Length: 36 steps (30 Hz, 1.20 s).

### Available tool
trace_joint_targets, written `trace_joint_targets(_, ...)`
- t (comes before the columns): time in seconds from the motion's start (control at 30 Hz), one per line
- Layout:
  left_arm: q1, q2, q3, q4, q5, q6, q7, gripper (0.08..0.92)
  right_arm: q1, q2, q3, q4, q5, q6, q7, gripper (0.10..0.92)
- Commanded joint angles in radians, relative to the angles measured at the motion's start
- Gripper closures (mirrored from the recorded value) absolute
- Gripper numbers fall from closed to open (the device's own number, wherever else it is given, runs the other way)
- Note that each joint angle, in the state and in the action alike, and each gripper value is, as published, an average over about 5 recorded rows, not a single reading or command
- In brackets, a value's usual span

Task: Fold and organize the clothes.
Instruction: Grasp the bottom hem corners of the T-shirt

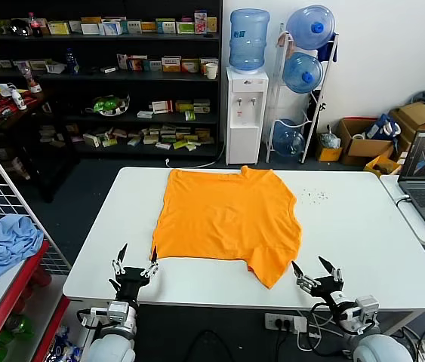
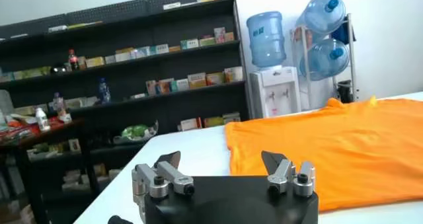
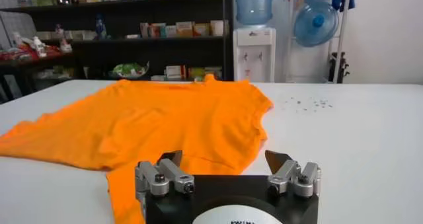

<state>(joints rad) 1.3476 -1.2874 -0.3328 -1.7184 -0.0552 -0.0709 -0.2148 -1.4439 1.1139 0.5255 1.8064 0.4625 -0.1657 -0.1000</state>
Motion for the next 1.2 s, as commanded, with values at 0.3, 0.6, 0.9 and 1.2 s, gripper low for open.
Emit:
trace_joint_targets(0.3, -0.076, 0.066, 0.068, 0.011, -0.161, 0.209, 0.006, 0.177, 0.056, 0.023, -0.074, -0.039, 0.015, -0.111, 0.057, 0.203)
trace_joint_targets(0.6, -0.141, 0.095, 0.122, 0.057, -0.262, 0.286, 0.009, 0.177, 0.107, 0.037, -0.125, -0.072, 0.029, -0.144, 0.074, 0.203)
trace_joint_targets(0.9, -0.179, 0.085, 0.14, 0.107, -0.263, 0.293, 0.006, 0.178, 0.165, 0.057, -0.167, -0.099, 0.045, -0.158, 0.087, 0.207)
trace_joint_targets(1.2, -0.191, 0.071, 0.133, 0.14, -0.271, 0.288, 0.008, 0.378, 0.175, 0.072, -0.187, -0.092, 0.05, -0.174, 0.105, 0.424)
